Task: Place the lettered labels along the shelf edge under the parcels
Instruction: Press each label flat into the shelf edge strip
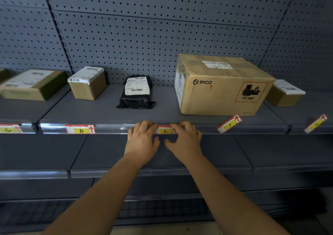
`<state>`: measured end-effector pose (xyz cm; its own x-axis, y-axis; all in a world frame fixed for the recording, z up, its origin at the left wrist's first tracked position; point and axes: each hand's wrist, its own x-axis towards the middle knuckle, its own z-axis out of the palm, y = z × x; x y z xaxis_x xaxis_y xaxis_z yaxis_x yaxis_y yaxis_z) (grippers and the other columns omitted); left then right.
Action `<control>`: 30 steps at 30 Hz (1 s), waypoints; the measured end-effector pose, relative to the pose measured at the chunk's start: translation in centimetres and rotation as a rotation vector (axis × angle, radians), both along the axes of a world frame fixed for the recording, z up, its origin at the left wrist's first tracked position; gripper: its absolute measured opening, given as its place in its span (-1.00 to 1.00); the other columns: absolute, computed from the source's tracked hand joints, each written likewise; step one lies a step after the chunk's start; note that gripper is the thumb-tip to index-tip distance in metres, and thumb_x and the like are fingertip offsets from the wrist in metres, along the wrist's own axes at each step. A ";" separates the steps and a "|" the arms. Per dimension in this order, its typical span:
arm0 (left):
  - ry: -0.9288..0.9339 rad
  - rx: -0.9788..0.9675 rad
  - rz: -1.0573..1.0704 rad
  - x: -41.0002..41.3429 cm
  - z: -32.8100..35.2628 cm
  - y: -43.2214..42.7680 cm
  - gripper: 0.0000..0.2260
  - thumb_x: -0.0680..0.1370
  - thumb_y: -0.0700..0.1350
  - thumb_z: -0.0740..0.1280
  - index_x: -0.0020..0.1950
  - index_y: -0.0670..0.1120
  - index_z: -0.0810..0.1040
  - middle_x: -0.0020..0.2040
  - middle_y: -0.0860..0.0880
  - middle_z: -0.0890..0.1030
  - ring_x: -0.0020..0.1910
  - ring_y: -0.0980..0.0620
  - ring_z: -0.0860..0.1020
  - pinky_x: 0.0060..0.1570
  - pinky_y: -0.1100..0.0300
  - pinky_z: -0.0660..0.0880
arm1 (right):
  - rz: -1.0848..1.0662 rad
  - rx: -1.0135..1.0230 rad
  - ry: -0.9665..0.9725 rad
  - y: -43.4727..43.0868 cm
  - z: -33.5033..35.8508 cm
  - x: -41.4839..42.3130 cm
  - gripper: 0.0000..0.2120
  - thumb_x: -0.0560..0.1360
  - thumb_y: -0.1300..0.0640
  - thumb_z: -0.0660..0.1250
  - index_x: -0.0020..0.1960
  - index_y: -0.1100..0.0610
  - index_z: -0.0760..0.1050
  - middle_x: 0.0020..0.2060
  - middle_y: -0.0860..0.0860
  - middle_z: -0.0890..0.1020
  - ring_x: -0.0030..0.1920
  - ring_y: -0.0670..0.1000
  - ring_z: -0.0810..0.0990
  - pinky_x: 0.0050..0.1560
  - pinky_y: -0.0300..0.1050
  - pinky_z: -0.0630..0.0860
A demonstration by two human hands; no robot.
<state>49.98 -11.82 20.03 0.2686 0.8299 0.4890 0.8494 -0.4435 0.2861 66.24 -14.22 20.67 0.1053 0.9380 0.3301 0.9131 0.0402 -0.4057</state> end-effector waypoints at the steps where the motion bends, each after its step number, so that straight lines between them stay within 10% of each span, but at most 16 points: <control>1: -0.007 -0.004 0.001 0.0 0.0 0.0 -0.62 0.43 -0.07 0.38 0.24 -0.09 0.52 0.12 -0.06 0.49 0.11 -0.10 0.43 0.10 -0.07 0.35 | 0.002 -0.008 0.009 0.0 0.1 -0.1 -0.47 0.38 -0.19 0.37 0.31 -0.08 0.44 0.11 -0.04 0.38 0.21 0.01 0.34 0.28 0.01 0.17; 30: 0.032 0.003 0.120 -8.4 0.2 0.7 -0.67 0.43 -0.06 0.39 0.19 -0.04 0.55 0.09 -0.03 0.50 0.11 -0.08 0.44 0.10 -0.06 0.32 | 0.178 0.005 -0.038 1.3 -0.1 -7.6 -0.41 0.39 -0.13 0.39 0.38 -0.04 0.40 0.15 -0.01 0.36 0.21 0.03 0.34 0.27 0.03 0.20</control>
